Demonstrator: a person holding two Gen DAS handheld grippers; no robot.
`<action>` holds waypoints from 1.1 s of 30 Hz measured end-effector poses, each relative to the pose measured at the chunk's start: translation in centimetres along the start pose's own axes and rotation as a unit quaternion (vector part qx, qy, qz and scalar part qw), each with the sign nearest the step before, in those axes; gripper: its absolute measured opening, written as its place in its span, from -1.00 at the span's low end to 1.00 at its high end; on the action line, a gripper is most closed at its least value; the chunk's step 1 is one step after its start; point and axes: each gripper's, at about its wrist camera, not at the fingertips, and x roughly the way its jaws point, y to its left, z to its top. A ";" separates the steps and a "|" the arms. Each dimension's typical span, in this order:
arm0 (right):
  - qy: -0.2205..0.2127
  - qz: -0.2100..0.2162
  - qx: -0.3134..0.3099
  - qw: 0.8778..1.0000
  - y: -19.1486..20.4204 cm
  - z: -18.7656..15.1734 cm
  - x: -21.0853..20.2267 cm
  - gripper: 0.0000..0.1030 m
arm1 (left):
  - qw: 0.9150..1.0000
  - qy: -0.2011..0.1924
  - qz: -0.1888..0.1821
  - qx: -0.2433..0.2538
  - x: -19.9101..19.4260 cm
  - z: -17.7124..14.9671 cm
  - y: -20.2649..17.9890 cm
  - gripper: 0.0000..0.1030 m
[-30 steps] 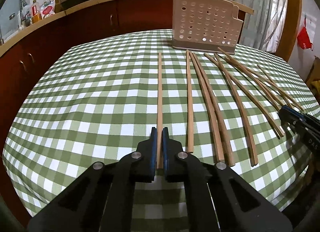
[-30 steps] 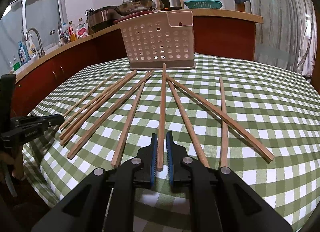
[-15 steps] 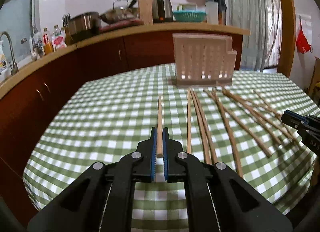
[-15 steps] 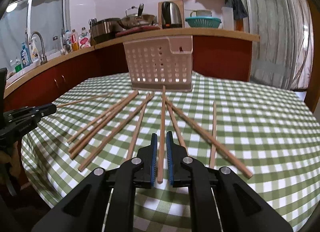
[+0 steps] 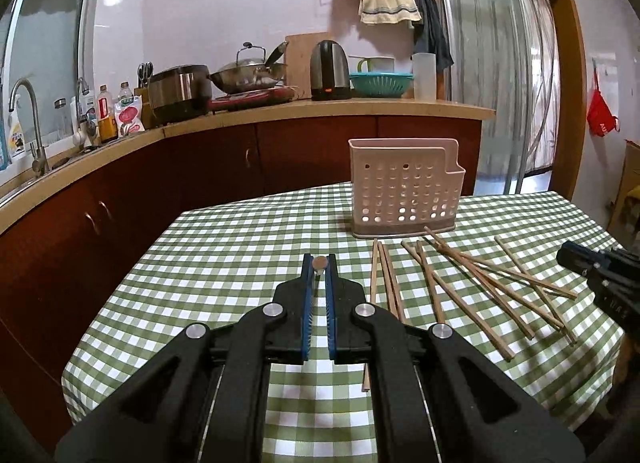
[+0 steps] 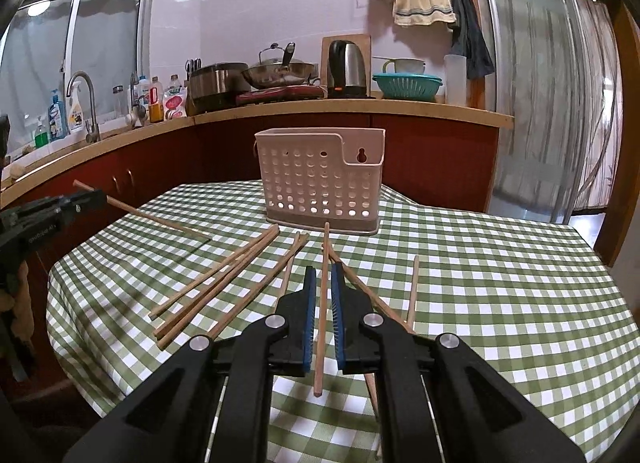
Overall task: Organize utensils
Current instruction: 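Lift the chopstick upright with the left tool while the right tool grasps another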
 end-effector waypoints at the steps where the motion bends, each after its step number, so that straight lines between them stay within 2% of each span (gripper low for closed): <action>1: 0.003 0.002 0.000 1.000 0.0 -0.2 0.1 -0.84 | 1.000 0.002 -0.001 0.002 0.1 -0.1 0.0 -0.88; 5: 0.034 0.016 0.012 0.999 -0.1 -1.3 1.4 -0.83 | 1.000 0.011 -0.003 -0.001 0.3 -0.6 0.0 -0.88; 9: 0.076 0.018 0.015 0.997 0.1 -3.0 3.1 -0.48 | 1.000 0.012 0.000 -0.002 0.3 -0.7 0.1 -0.88; 17: 0.134 0.011 0.016 0.991 0.0 -5.5 5.1 -0.48 | 1.000 0.014 -0.001 -0.001 0.3 -0.7 0.1 -0.88; 19: 0.134 0.009 0.016 0.991 0.0 -5.8 4.9 -0.59 | 1.000 0.014 -0.001 -0.001 0.4 -0.8 0.2 -0.88; 20: 0.135 0.013 0.016 0.991 0.0 -5.9 4.9 -0.81 | 1.000 0.014 -0.001 -0.001 0.4 -0.8 0.1 -0.88; 21: 0.136 0.017 0.017 0.990 0.0 -5.9 4.9 -0.85 | 1.000 0.014 -0.001 -0.001 0.4 -0.8 0.1 -0.88; 25: 0.126 0.012 0.010 0.992 0.2 -5.5 4.5 -0.87 | 1.000 0.012 0.000 0.000 0.3 -0.8 0.0 -0.88; 33: 0.059 -0.005 -0.004 0.998 0.1 -2.6 1.4 -0.87 | 1.000 0.002 0.001 0.001 -0.2 -0.4 0.0 -0.88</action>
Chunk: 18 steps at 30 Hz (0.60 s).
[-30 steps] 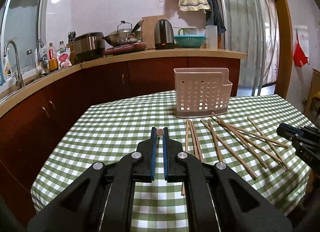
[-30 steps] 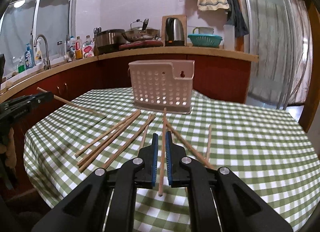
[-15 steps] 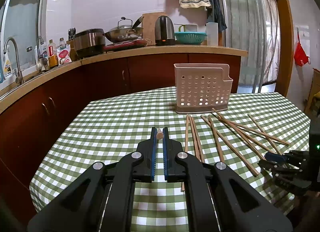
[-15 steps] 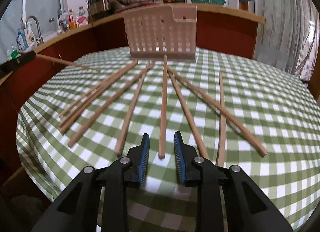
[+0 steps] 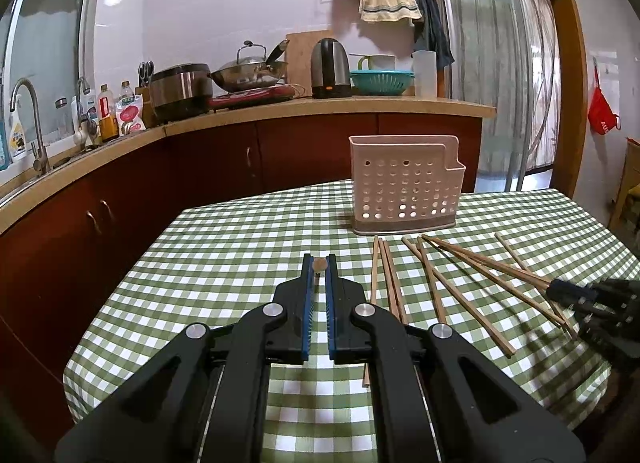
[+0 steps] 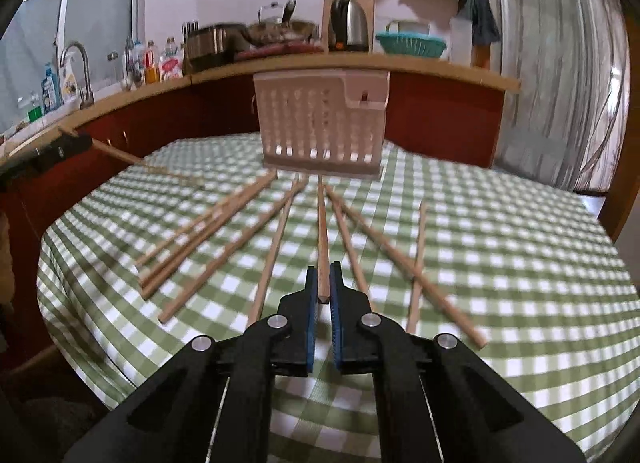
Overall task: Organize utensils
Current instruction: 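Lift the chopstick upright with the left tool while the right tool grasps another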
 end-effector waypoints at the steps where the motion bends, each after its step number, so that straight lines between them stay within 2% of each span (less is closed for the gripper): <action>1: -0.009 -0.001 0.000 1.000 -0.1 0.4 -0.5 -0.87 | 1.000 -0.002 0.000 0.000 -0.1 0.1 0.0 -0.88; 12: -0.101 -0.008 -0.015 0.995 -0.1 5.2 -5.6 -0.87 | 0.999 -0.034 -0.002 -0.001 -1.8 2.1 0.2 -0.88; 18: -0.128 -0.004 -0.021 0.992 -0.4 7.7 -6.7 -0.87 | 0.999 -0.037 -0.009 -0.007 -1.7 3.3 0.6 -0.88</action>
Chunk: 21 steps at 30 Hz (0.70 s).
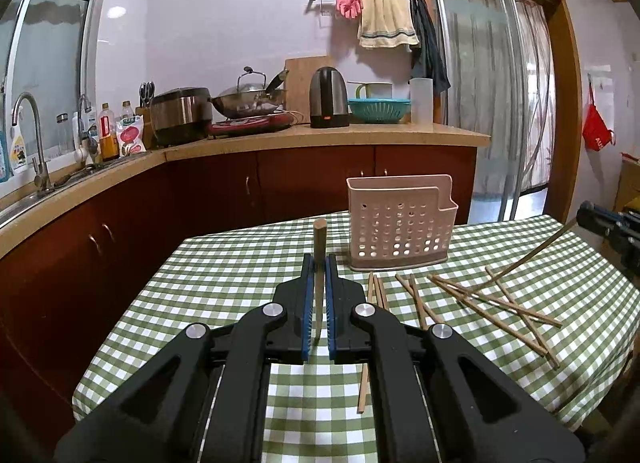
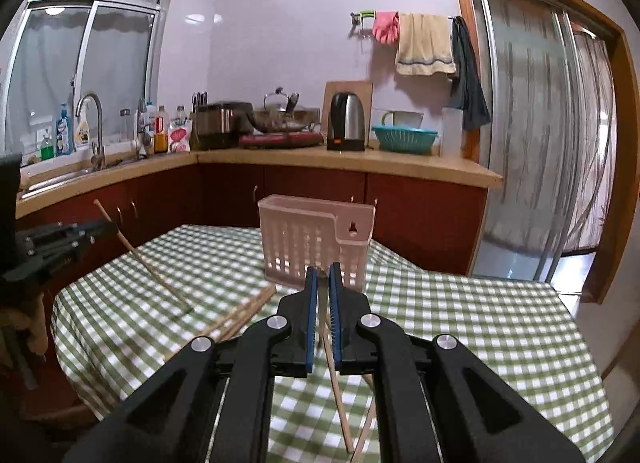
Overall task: Organize utensils
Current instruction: 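Lift the chopstick upright with the left tool while the right tool grasps another, then carry the chopsticks over the caddy and drop them in with both tools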
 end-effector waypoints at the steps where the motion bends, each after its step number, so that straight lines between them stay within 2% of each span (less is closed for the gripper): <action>1: -0.001 0.003 0.000 1.000 -0.1 0.4 0.2 -0.87 | 1.000 0.001 -0.001 -0.001 0.1 0.2 0.0 -0.88; 13: -0.021 0.010 0.001 1.000 -0.8 3.1 4.1 -0.87 | 1.000 -0.003 -0.004 -0.006 2.6 2.0 0.7 -0.88; 21: -0.040 0.016 0.013 0.999 -1.6 5.0 5.6 -0.87 | 0.999 -0.012 -0.025 -0.024 3.6 4.2 1.2 -0.88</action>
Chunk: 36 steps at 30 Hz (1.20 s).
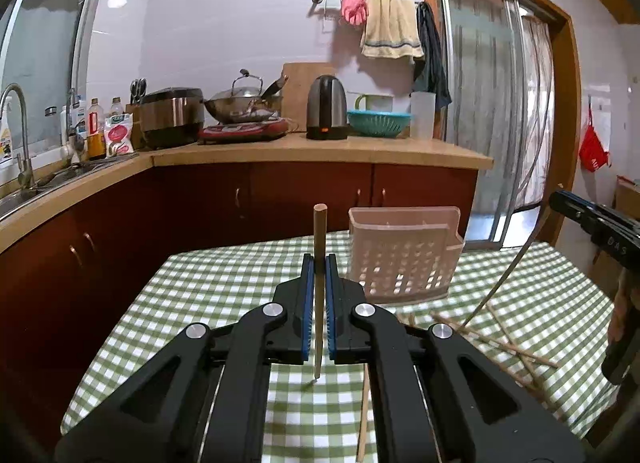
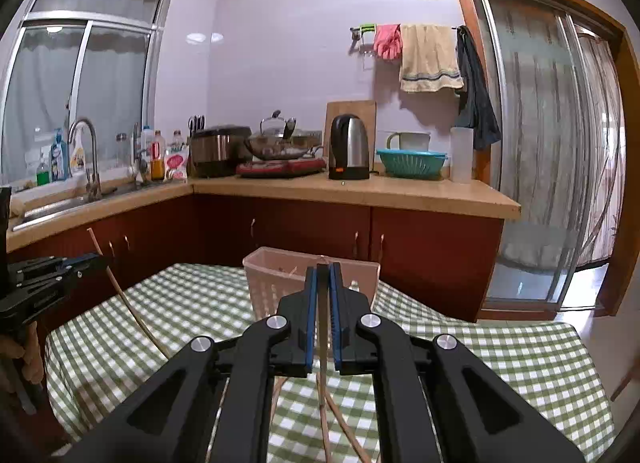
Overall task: Organize utensils
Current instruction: 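Carry the chopsticks over the caddy and drop them in with both tools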
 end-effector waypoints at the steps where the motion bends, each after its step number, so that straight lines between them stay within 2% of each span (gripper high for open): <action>1: -0.004 0.002 0.002 1.000 -0.1 0.4 0.0 -0.87 | 1.000 -0.005 -0.007 -0.001 0.0 0.6 0.0 -0.88; 10: -0.068 0.020 0.005 0.997 -1.3 6.3 0.0 -0.87 | 0.996 -0.053 -0.065 -0.005 0.9 7.3 -0.8 -0.88; 15: -0.100 0.027 0.000 0.995 -1.9 9.8 1.7 -0.87 | 0.994 -0.077 -0.075 0.010 2.8 11.0 -2.1 -0.88; 19: -0.116 0.014 -0.010 0.993 -2.4 11.4 4.3 -0.87 | 0.993 -0.088 -0.080 0.007 5.2 13.3 -2.6 -0.88; 24: -0.093 0.015 0.005 0.996 -3.4 11.2 8.6 -0.87 | 0.994 -0.072 -0.086 0.008 8.5 13.6 -3.6 -0.88; 28: -0.050 0.020 0.022 0.998 -4.0 8.9 11.9 -0.87 | 0.995 -0.036 -0.088 0.004 11.8 11.8 -4.0 -0.88; 32: -0.006 0.019 0.039 0.999 -4.7 6.0 14.7 -0.87 | 0.997 0.000 -0.075 -0.003 15.2 9.5 -4.0 -0.88; 36: 0.024 0.016 0.044 0.999 -5.0 4.7 16.5 -0.87 | 0.998 0.025 -0.063 -0.010 17.3 8.1 -3.6 -0.88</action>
